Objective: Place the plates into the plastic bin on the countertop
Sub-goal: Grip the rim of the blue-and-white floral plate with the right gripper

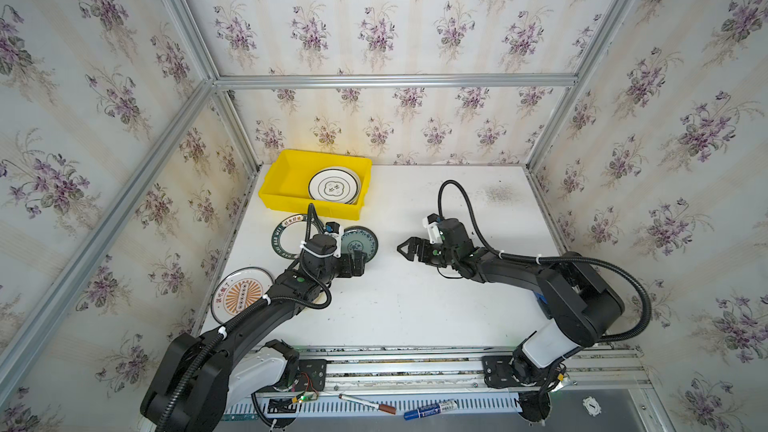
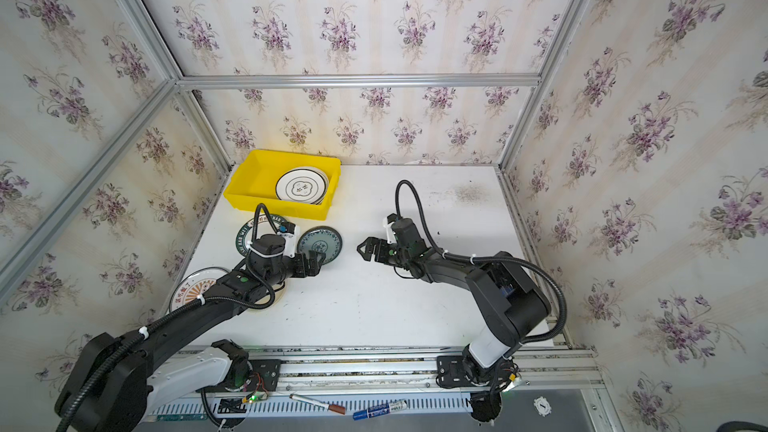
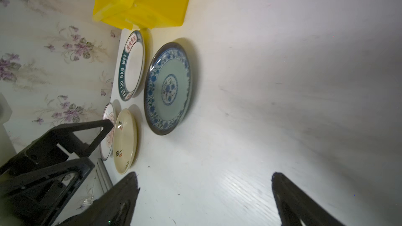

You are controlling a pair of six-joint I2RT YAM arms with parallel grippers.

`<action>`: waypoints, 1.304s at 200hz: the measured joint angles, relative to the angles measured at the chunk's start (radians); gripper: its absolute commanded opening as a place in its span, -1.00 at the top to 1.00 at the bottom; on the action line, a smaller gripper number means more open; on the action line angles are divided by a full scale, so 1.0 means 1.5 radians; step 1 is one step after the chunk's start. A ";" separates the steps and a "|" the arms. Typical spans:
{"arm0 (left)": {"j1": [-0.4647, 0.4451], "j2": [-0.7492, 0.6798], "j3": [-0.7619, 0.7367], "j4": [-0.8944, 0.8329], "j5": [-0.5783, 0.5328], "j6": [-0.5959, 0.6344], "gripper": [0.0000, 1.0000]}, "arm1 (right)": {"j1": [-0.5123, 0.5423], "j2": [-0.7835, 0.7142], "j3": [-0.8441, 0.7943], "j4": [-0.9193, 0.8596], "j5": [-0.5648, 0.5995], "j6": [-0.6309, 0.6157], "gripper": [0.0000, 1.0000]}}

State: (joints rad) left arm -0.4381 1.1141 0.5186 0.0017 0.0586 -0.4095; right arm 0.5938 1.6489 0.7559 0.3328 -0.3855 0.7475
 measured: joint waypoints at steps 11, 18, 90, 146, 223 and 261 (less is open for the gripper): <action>0.000 0.000 -0.002 0.006 0.002 0.000 -0.99 | 0.012 0.025 0.015 0.027 -0.001 0.014 -0.93; 0.000 0.000 -0.005 0.009 0.002 -0.001 -0.99 | 0.016 0.039 0.020 0.043 0.004 0.015 -0.92; 0.000 -0.008 -0.015 0.019 0.016 -0.015 -0.99 | 0.043 0.151 0.050 0.163 0.012 0.078 -0.75; 0.000 -0.008 -0.015 0.025 0.019 -0.022 -0.99 | 0.057 0.215 0.110 0.172 0.022 0.100 -0.31; -0.001 -0.002 -0.016 0.029 0.019 -0.030 -0.99 | 0.066 0.271 0.168 0.160 0.030 0.114 0.14; -0.001 -0.013 -0.016 0.029 0.016 -0.030 -0.99 | 0.070 0.289 0.185 0.150 0.032 0.114 0.22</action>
State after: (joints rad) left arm -0.4393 1.0943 0.4950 0.0448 0.0818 -0.4541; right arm 0.6991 2.0830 1.0336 0.5571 -0.3382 0.9192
